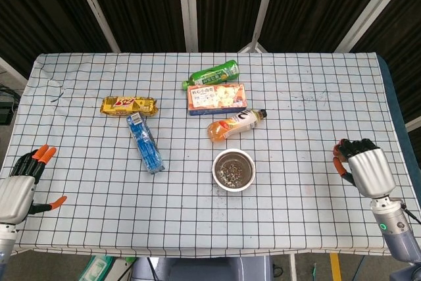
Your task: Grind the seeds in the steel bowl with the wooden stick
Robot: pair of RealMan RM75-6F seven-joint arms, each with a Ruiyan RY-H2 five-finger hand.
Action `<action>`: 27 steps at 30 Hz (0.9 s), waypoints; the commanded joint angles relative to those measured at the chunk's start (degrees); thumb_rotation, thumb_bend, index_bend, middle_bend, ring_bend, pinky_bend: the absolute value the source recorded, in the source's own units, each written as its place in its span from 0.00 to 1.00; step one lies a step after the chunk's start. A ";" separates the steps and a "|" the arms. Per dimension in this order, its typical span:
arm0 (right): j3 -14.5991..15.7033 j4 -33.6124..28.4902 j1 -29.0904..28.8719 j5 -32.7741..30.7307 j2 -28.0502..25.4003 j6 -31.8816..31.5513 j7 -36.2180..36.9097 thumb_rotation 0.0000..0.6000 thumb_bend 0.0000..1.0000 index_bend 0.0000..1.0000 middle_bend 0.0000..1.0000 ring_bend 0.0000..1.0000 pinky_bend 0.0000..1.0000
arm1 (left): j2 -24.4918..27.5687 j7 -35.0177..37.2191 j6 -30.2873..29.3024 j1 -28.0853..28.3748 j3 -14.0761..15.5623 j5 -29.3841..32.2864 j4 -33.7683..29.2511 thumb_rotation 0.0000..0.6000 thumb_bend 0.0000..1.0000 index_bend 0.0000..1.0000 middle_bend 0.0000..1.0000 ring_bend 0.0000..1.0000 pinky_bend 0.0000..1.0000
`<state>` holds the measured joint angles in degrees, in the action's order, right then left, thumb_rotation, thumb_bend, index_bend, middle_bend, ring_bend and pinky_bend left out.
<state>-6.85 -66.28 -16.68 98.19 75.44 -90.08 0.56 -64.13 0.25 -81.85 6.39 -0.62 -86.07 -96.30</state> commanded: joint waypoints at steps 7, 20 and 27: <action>1.95 -6.48 -0.10 -3.33 -2.84 6.72 -7.53 1.00 0.60 0.76 0.57 0.61 0.54 | 0.02 0.11 -0.05 0.02 0.08 -0.27 0.07 1.00 0.03 0.00 0.00 0.00 0.00; 1.76 -11.91 1.36 -2.19 -4.54 2.11 -8.34 1.00 0.60 0.58 0.47 0.50 0.46 | 0.00 0.27 -0.36 -0.13 0.09 -0.40 0.14 1.00 0.03 0.00 0.00 0.00 0.00; 2.33 -15.95 2.72 -0.68 -5.93 -0.76 -8.47 1.00 0.60 0.46 0.38 0.39 0.36 | 0.03 0.31 -0.28 -0.05 0.08 -0.47 0.09 1.00 0.03 0.00 0.00 0.00 0.00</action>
<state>-4.71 -81.23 -14.38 96.94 69.96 -90.01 -7.92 -64.10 0.56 -82.13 6.34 -0.55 -86.54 -96.22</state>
